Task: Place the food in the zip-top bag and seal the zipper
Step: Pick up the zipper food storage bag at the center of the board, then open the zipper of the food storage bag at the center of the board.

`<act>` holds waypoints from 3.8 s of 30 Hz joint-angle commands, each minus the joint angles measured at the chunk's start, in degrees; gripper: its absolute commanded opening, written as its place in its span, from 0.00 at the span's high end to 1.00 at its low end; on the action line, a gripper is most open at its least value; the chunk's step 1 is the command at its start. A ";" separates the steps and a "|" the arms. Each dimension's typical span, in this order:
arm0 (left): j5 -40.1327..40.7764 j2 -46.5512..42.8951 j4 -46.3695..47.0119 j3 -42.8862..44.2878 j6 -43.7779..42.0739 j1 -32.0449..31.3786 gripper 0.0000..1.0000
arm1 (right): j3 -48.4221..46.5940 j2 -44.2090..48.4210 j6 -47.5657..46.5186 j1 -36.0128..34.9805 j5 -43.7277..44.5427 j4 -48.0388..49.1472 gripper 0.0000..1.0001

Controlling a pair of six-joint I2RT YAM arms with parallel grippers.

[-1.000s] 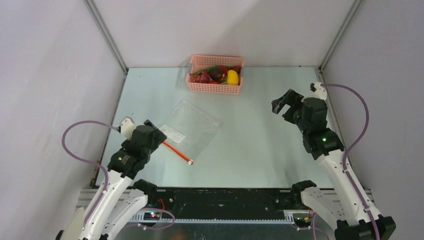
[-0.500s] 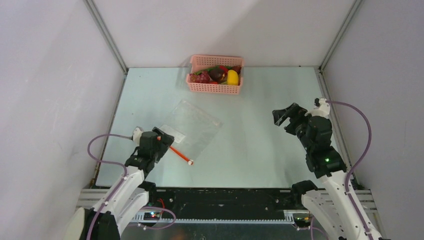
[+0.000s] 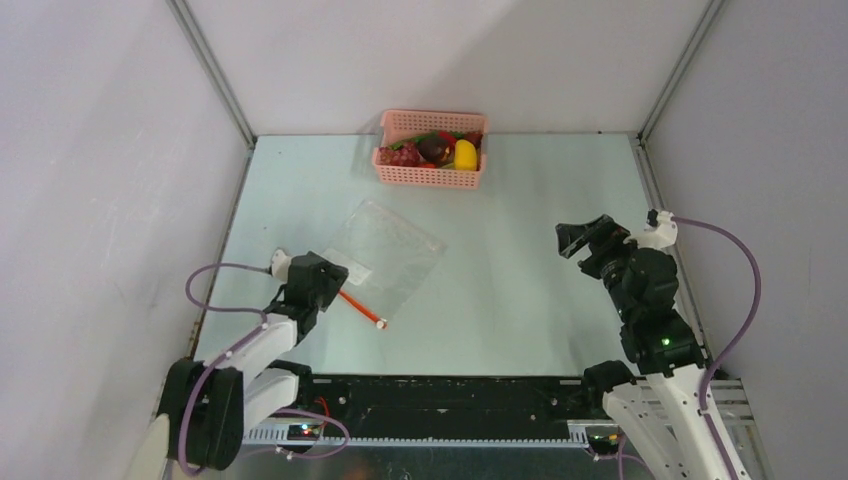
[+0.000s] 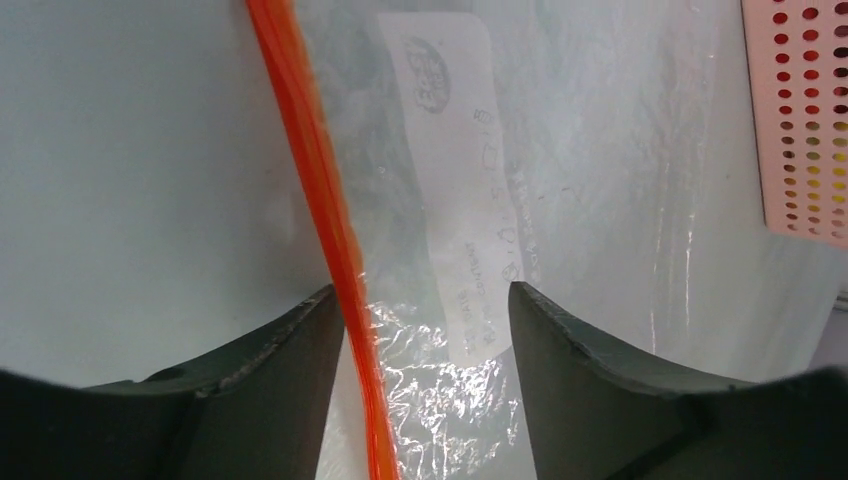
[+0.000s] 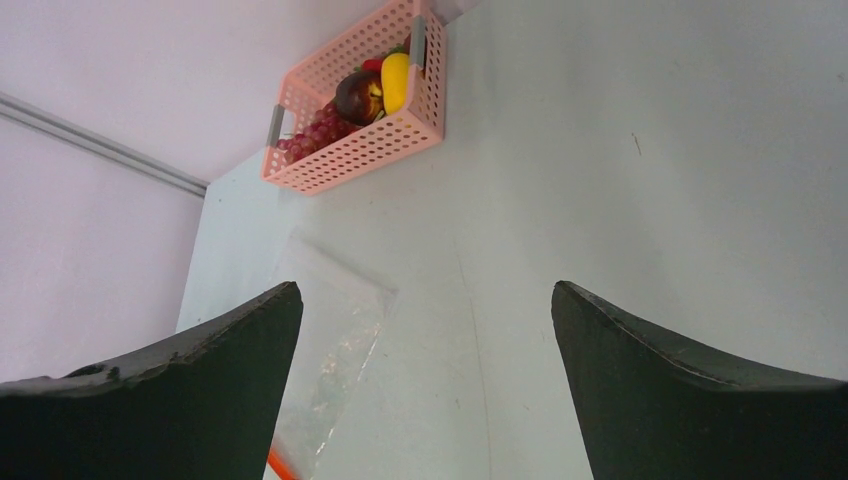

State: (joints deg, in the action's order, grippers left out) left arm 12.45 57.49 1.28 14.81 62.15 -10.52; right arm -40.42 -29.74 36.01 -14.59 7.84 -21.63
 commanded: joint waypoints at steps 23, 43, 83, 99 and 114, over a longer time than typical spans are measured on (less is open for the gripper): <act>9.90 -3.41 -31.95 37.99 -21.45 -24.47 1.00 | -0.39 -12.50 -8.63 -17.64 -13.50 6.48 0.01; 20.06 12.67 -51.37 59.98 -5.54 -33.56 1.00 | -9.62 -41.37 -8.17 -48.12 8.97 37.70 0.03; 17.41 18.48 -56.52 66.44 -4.09 -37.23 0.98 | -13.87 -52.70 -16.05 -51.68 25.11 34.23 0.70; 11.15 -2.33 -34.97 47.58 -15.53 -37.25 0.00 | -13.89 -45.34 9.39 -47.39 24.71 24.52 1.00; 9.16 5.39 -33.31 48.01 -13.00 -37.20 0.25 | -13.89 -44.02 12.09 -49.87 25.04 24.20 1.00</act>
State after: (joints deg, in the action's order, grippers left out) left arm 21.15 61.82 -32.56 60.75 49.12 -47.51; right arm -52.31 -74.70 45.89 -63.57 30.92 2.35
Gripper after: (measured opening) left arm 0.877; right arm 0.010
